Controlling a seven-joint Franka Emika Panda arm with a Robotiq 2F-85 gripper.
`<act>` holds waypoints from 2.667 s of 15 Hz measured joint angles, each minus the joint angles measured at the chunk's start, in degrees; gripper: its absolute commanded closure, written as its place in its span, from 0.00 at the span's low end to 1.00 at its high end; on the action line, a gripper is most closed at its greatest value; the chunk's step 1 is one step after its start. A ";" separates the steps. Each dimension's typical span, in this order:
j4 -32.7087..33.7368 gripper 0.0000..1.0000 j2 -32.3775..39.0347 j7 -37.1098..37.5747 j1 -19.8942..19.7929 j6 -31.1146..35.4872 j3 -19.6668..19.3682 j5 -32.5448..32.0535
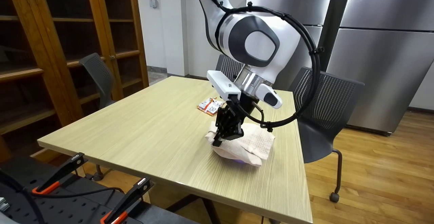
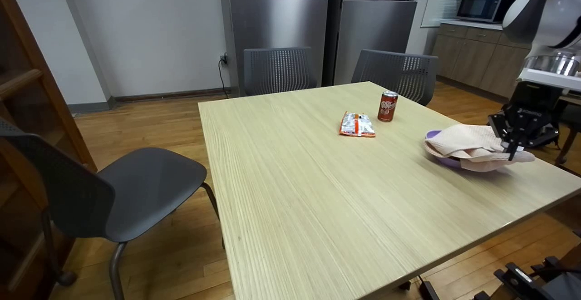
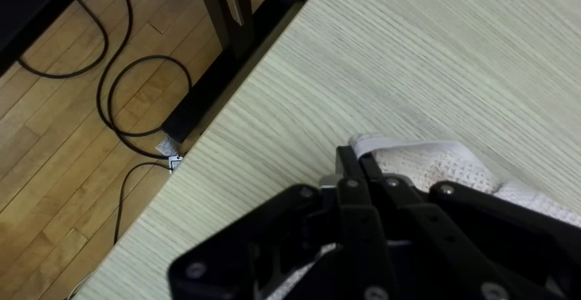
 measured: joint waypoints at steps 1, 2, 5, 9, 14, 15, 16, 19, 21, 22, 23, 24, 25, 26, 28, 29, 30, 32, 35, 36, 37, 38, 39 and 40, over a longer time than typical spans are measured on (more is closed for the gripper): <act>-0.07 0.99 0.22 0.00 0.00 0.00 0.00 0.00; -0.08 0.99 0.50 0.00 0.00 0.00 -0.03 0.00; -0.07 0.66 1.46 0.14 0.01 0.18 -0.39 0.00; 0.00 0.36 2.40 0.15 0.01 0.54 -1.21 0.00; 0.25 0.01 2.56 0.15 0.01 0.54 -1.87 0.00; 0.37 0.00 2.55 0.15 0.01 0.54 -1.94 0.00; 0.52 0.00 2.55 0.15 0.01 0.54 -1.99 0.00; 0.99 0.00 2.53 0.16 0.01 0.66 -2.09 0.00; 1.19 0.00 2.51 0.16 -0.01 1.09 -2.20 0.00; 1.28 0.00 2.51 0.15 -0.06 1.39 -2.28 0.00; 1.32 0.00 2.51 0.13 -0.15 2.06 -2.32 0.01; 1.32 0.00 2.52 0.08 -0.32 3.05 -2.34 0.01; 1.32 0.00 2.53 -0.02 -0.52 3.96 -2.35 0.03; 1.32 0.00 2.59 -0.17 -0.78 5.06 -2.36 0.10; 1.32 0.00 2.81 -1.30 -1.51 6.94 -2.31 0.83; 1.32 0.00 2.98 -2.38 -2.08 7.80 -2.17 1.51; 1.33 0.00 3.20 -3.57 -2.77 8.57 -1.95 2.28; 1.47 0.00 3.82 -6.93 -4.55 9.93 -1.28 4.46; 2.40 0.00 5.06 -13.49 -8.19 11.17 0.51 8.33; 2.92 0.00 5.53 -15.76 -9.49 11.27 1.23 9.61; 3.52 0.00 6.06 -18.07 -10.83 11.28 2.03 10.83; 4.18 0.00 6.59 -20.04 -12.07 11.28 2.85 11.81; 4.85 0.00 7.12 -21.69 -13.18 11.27 3.61 12.56; 5.56 0.00 7.73 -23.21 -14.19 11.24 4.38 13.19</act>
